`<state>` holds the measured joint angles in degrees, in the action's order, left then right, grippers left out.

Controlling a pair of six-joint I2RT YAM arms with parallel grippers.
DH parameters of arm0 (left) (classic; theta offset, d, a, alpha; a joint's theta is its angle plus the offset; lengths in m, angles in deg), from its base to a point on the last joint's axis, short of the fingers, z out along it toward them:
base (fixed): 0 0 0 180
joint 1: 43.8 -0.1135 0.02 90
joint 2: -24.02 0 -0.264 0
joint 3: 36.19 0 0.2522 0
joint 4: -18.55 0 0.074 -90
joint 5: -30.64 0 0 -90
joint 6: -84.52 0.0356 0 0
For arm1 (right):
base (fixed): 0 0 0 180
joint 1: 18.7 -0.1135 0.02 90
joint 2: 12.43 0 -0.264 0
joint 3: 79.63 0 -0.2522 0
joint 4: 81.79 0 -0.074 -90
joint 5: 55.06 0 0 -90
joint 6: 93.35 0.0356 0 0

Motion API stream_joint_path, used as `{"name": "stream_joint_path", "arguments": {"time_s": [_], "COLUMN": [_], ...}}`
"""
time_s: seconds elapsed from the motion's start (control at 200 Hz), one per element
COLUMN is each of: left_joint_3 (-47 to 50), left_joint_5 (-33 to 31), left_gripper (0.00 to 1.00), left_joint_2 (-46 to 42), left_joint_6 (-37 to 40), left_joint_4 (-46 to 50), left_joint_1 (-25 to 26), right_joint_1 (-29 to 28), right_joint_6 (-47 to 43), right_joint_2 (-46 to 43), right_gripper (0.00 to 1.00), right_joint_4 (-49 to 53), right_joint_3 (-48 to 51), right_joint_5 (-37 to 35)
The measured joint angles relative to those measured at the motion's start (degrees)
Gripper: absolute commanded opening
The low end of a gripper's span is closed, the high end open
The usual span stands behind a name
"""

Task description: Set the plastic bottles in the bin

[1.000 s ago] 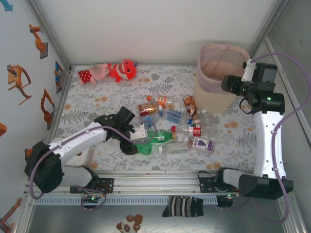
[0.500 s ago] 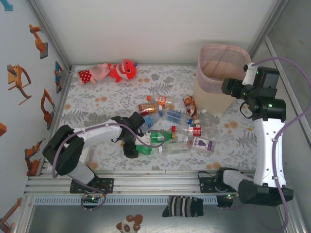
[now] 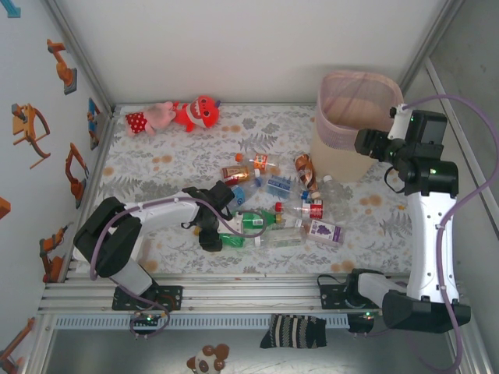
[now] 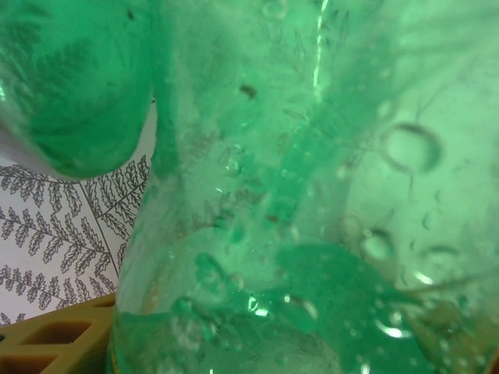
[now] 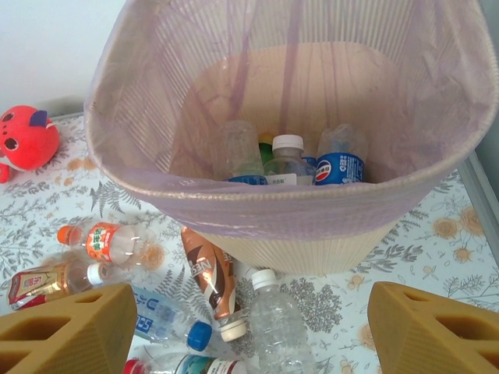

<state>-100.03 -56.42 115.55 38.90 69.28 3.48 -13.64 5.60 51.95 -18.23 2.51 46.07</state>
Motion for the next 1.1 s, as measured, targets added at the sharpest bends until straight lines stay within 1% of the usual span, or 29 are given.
{"name": "stream_joint_path", "arguments": {"time_s": [0.255,0.421,0.556,0.661,0.796,0.986,1.102], "left_joint_3": [-0.04,-0.04,-0.63,-1.51,-3.61,-8.35,-12.41], "left_joint_5": [0.11,1.57,2.67,5.11,10.97,24.13,30.71], "left_gripper": [0.53,0.49,0.48,0.48,0.46,0.45,0.45], "left_joint_2": [-0.79,-3.82,-6.14,-8.59,-13.07,-19.19,-20.87], "left_joint_6": [0.04,0.04,-0.11,-0.72,-3.19,-8.33,-10.58], "left_joint_4": [0.74,2.19,3.37,3.56,3.10,-0.94,-3.98], "left_joint_1": [0.37,0.42,0.42,0.31,-1.44,-10.01,-12.81], "right_joint_1": [0.00,0.00,0.00,0.00,-0.68,-3.04,-5.16], "right_joint_6": [0.00,0.04,0.46,1.36,3.08,5.07,6.14], "right_joint_2": [-1.40,-2.01,-2.91,-3.78,-5.53,-7.96,-9.03], "right_gripper": [0.77,0.76,0.76,0.75,0.74,0.74,0.73], "right_joint_4": [1.79,3.21,3.52,3.37,1.31,-2.29,-5.60], "right_joint_3": [-0.46,-2.03,-2.34,-2.34,-1.57,-0.07,1.49], "right_joint_5": [0.02,0.48,2.29,4.72,8.26,12.04,13.60]}}
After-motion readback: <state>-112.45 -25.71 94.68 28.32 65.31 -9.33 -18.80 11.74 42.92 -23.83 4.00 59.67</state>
